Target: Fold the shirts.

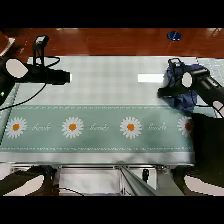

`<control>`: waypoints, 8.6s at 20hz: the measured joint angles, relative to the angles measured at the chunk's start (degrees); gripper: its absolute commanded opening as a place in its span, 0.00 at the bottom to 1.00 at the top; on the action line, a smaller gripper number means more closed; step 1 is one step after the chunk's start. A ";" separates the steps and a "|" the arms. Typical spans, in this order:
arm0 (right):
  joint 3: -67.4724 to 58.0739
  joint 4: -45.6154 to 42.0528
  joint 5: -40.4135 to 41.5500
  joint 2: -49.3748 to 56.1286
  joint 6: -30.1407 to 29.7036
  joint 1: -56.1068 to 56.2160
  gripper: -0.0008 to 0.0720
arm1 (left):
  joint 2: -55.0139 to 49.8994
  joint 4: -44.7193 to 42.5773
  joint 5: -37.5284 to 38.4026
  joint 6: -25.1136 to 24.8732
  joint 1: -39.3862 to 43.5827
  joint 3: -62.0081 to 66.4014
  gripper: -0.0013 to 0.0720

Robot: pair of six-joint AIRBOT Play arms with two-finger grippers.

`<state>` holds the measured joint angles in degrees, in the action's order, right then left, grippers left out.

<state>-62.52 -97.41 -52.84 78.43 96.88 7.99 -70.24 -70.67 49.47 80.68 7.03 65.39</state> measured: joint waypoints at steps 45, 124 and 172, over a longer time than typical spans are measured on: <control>-46.75 52.83 -15.56 -12.61 -25.00 -12.66 0.04 | 47.67 20.65 3.96 -0.07 -8.46 -37.83 0.71; -12.83 48.65 -8.76 -5.05 -20.46 -0.55 0.04 | 12.83 39.17 0.09 -14.67 -4.02 -10.78 0.05; -30.08 20.83 -20.94 10.01 -8.79 -21.81 0.57 | 3.69 22.45 8.44 -7.19 -23.98 -12.33 0.71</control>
<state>-92.60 -76.58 -73.78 88.44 88.09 -13.82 -66.54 -48.23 57.91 73.49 -16.95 53.06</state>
